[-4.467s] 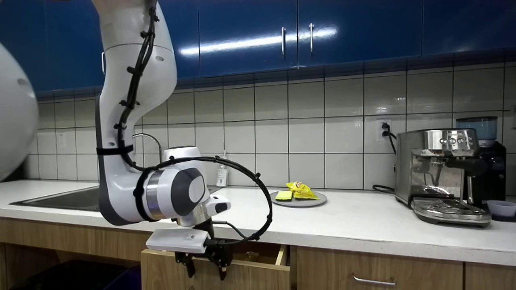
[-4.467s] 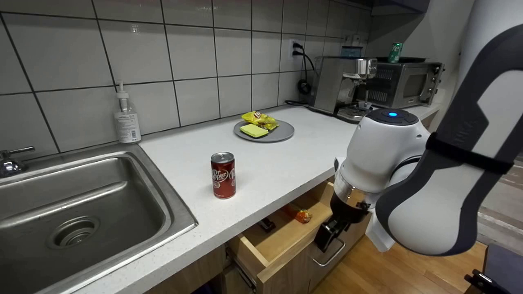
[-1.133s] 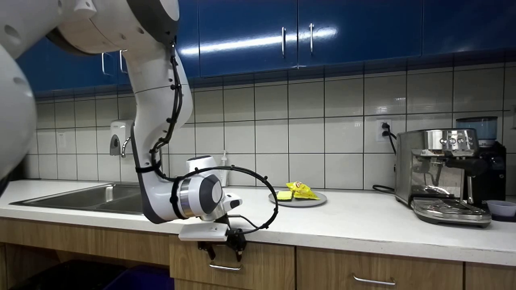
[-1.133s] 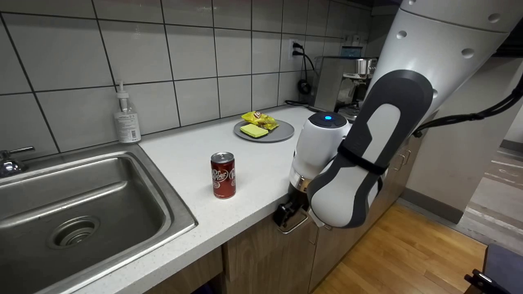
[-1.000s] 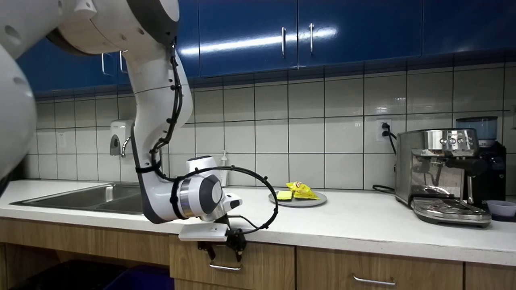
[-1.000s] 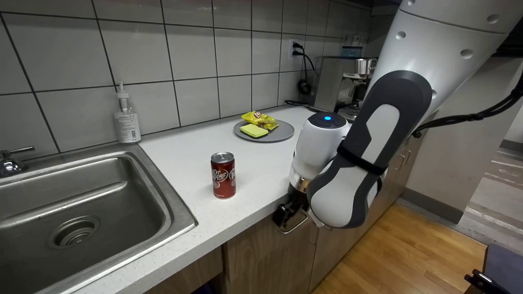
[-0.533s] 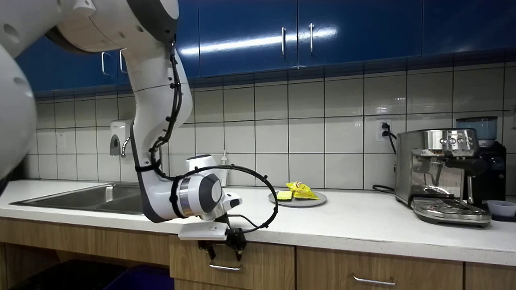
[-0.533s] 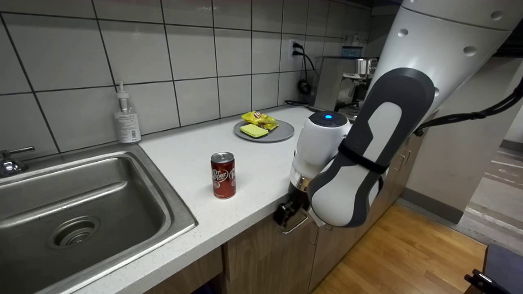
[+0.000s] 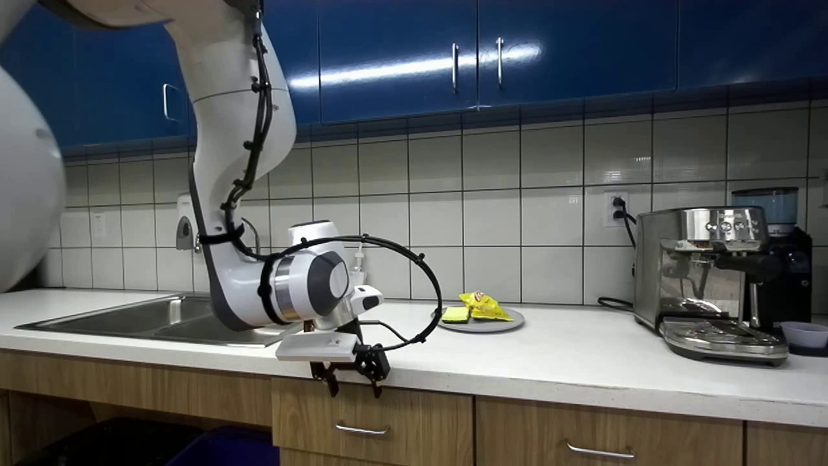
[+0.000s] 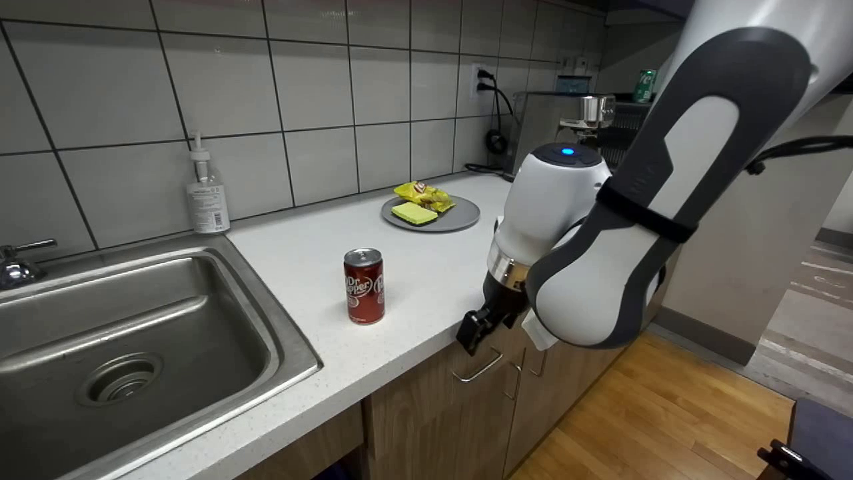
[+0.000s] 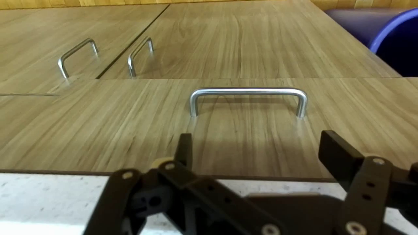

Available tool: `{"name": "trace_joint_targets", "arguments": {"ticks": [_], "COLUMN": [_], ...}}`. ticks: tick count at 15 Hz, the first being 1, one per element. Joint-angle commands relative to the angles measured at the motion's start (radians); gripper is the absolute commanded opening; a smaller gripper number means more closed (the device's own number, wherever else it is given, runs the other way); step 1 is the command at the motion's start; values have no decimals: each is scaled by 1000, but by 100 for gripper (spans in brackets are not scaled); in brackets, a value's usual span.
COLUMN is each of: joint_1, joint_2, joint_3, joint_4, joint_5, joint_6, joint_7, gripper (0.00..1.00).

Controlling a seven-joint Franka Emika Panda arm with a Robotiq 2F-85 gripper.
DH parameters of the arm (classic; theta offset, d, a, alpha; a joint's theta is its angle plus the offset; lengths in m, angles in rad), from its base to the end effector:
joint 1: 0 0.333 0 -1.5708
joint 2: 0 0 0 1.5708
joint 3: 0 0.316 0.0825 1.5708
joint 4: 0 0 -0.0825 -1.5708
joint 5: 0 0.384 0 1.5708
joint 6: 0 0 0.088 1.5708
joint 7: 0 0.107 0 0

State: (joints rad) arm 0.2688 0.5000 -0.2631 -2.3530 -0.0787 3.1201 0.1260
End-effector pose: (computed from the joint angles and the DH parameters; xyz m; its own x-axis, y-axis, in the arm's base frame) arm 0.5280 0.0037 0.1543 0.9593 0.0229 0.2815 -0.0095 -0.9935 0.1131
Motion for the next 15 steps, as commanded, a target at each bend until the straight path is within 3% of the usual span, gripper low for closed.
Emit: {"name": "trace_joint_targets", "arguments": {"ticks": [1, 7, 15], "joint_1": [9, 68, 265], "joint_2": [-147, -279, -371], "joint_3": [7, -50, -285], "joint_4": [-128, -257, -309], "joint_5": [-9, -60, -174], "joint_6": [-52, -77, -65], "joint_7": [-22, 20, 93], "gripper": [100, 100, 100]}}
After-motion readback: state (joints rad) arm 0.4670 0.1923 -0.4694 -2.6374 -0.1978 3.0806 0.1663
